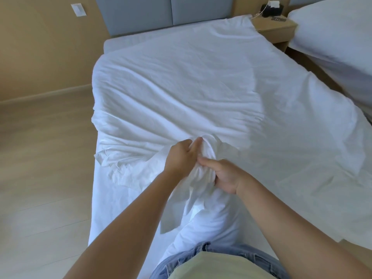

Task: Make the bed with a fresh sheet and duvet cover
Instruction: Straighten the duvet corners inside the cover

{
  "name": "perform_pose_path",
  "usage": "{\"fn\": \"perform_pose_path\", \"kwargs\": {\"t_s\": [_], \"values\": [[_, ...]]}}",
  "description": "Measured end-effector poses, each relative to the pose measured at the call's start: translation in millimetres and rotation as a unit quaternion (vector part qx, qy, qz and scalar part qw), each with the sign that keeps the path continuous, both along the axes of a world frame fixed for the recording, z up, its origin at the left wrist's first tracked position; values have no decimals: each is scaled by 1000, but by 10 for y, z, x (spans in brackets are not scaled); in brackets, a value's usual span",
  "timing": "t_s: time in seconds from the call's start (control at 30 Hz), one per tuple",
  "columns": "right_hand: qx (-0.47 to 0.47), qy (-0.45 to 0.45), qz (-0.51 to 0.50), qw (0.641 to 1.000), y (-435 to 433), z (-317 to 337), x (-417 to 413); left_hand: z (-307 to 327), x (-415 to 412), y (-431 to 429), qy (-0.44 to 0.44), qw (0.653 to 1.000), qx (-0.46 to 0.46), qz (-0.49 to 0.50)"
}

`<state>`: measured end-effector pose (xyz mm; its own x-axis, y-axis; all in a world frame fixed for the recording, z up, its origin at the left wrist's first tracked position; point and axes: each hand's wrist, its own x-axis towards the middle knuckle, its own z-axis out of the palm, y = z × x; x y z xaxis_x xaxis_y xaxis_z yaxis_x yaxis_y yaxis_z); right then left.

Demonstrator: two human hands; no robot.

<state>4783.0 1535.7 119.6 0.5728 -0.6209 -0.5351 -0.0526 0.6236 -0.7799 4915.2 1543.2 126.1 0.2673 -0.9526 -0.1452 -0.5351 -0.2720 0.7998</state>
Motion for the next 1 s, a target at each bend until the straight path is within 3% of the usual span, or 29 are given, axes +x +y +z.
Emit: {"fn": "perform_pose_path", "kwargs": {"t_s": [0.1,0.27,0.4,0.47,0.63,0.73,0.83,1.0], "values": [[-56,95,94,989,133,-9,41,91,-76,-127,-49,997,-42,40],[-36,49,101,993,116,-9,-72,-1,-222,-270,-44,995,-71,57],[-30,71,127,989,99,24,-126,-25,-166,-294,-84,994,-41,57],[-20,68,98,993,85,-6,-112,-17,-142,-285,-92,993,-42,60],[-4,10,-31,999,50,-64,-124,-58,-43,49,-173,957,-232,30],[-11,16,-28,999,59,-104,-61,-97,-121,203,-40,996,-76,-12],[0,11,-38,999,106,-86,-39,-92,-177,180,102,994,15,18],[7,-43,-51,998,120,-45,-148,-37,-291,147,50,998,-33,30]]}}
